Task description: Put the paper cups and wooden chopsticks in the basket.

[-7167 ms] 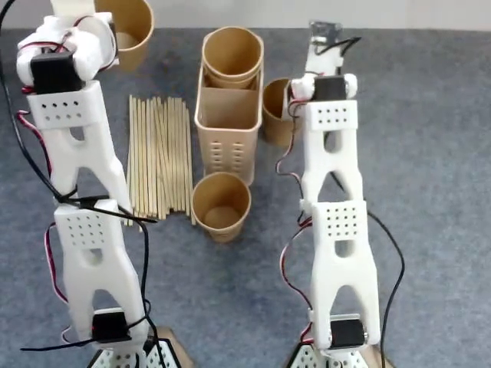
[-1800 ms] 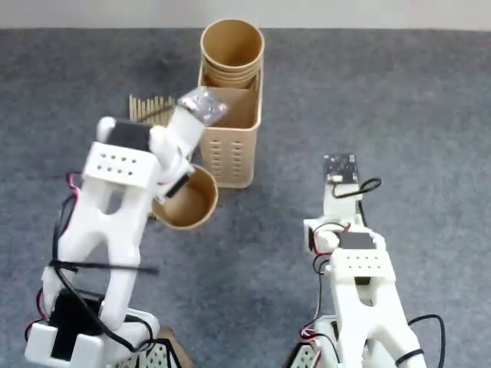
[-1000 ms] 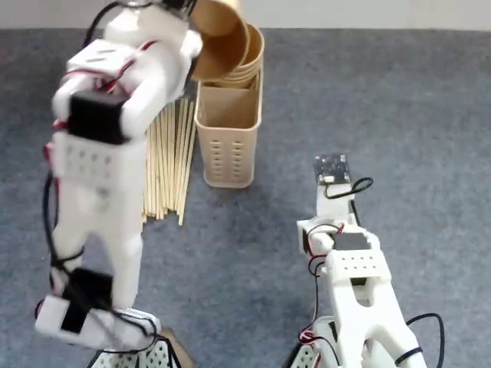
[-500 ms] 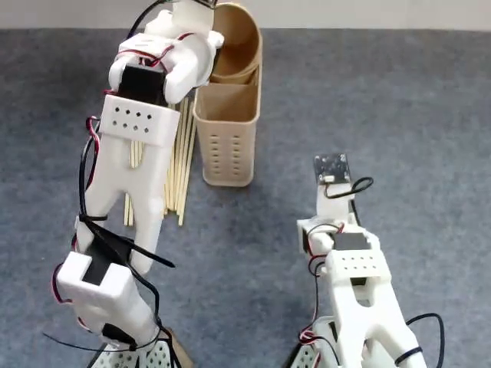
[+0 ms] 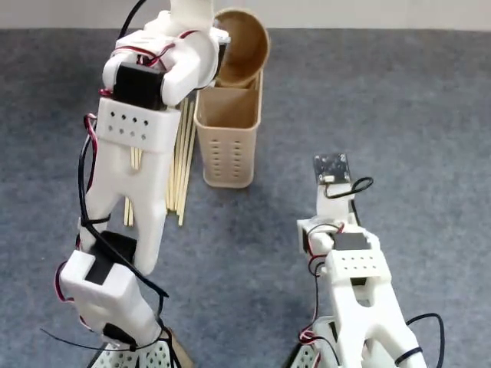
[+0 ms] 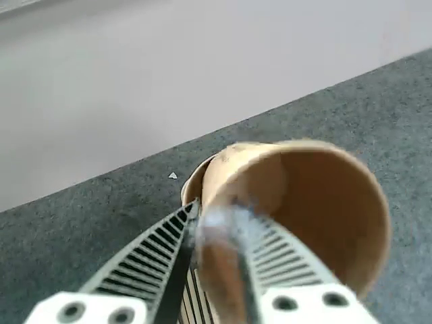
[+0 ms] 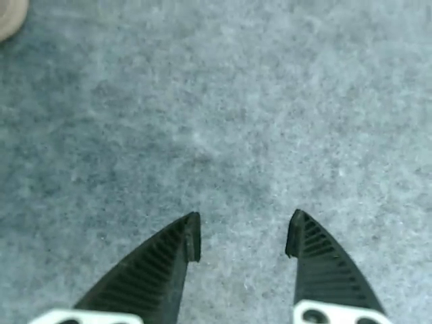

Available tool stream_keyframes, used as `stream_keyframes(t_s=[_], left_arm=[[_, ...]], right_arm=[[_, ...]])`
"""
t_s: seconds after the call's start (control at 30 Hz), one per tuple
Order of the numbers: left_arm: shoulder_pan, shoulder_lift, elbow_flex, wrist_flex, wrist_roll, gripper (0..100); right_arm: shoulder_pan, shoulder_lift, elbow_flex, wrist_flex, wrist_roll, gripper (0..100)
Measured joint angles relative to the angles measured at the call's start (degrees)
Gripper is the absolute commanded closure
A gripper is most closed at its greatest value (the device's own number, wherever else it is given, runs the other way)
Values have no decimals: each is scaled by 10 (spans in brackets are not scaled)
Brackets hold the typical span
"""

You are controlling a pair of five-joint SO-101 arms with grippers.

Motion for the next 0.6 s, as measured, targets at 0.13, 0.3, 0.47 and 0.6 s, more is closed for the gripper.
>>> stream_keyframes(t_s=[0.13,0.3,0.47,0.6], left_arm=[[0,0,0,0,0,825],[-4,0,0,-24,0,829],[-33,4,1,-56,0,829],[-37,46,3,-86,0,829]], right_arm=[[0,0,0,0,0,785],[0,0,0,0,0,785],[0,0,0,0,0,785],[0,0,0,0,0,785]])
